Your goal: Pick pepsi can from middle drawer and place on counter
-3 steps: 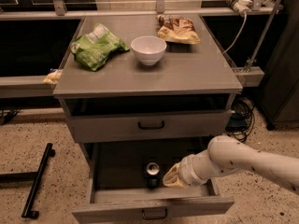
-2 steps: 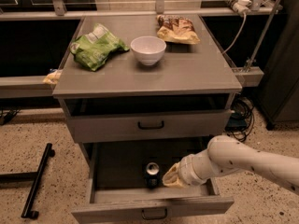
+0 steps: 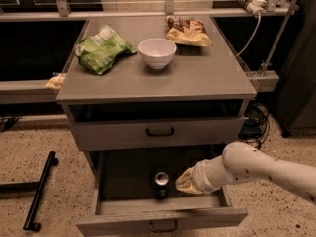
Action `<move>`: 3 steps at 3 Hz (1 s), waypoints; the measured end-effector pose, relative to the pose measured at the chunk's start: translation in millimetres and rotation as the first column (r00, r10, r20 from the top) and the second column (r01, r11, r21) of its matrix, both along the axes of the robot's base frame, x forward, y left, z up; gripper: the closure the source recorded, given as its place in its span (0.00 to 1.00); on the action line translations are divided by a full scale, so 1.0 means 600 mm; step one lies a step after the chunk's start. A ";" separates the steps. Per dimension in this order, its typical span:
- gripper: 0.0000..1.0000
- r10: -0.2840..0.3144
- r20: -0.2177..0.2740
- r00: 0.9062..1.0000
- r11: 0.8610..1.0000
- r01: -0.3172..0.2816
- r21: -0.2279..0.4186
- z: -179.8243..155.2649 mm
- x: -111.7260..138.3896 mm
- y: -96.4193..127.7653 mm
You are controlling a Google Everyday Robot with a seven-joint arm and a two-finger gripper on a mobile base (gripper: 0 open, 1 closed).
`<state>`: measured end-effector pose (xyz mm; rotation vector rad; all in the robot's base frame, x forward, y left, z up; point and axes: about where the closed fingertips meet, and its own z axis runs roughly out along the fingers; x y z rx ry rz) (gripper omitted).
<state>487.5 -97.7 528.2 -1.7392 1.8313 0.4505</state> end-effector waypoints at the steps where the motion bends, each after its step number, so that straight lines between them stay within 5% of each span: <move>1: 0.58 -0.006 0.015 1.000 1.000 0.006 0.007 -0.008 0.025 -0.006; 2: 0.40 -0.009 0.013 1.000 1.000 0.009 0.029 -0.022 0.043 -0.003; 3: 0.37 0.001 0.018 1.000 0.998 -0.002 0.056 -0.036 0.057 0.006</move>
Offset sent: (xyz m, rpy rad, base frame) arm 0.0408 -0.0027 -0.0218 0.0537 -0.0152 -0.0182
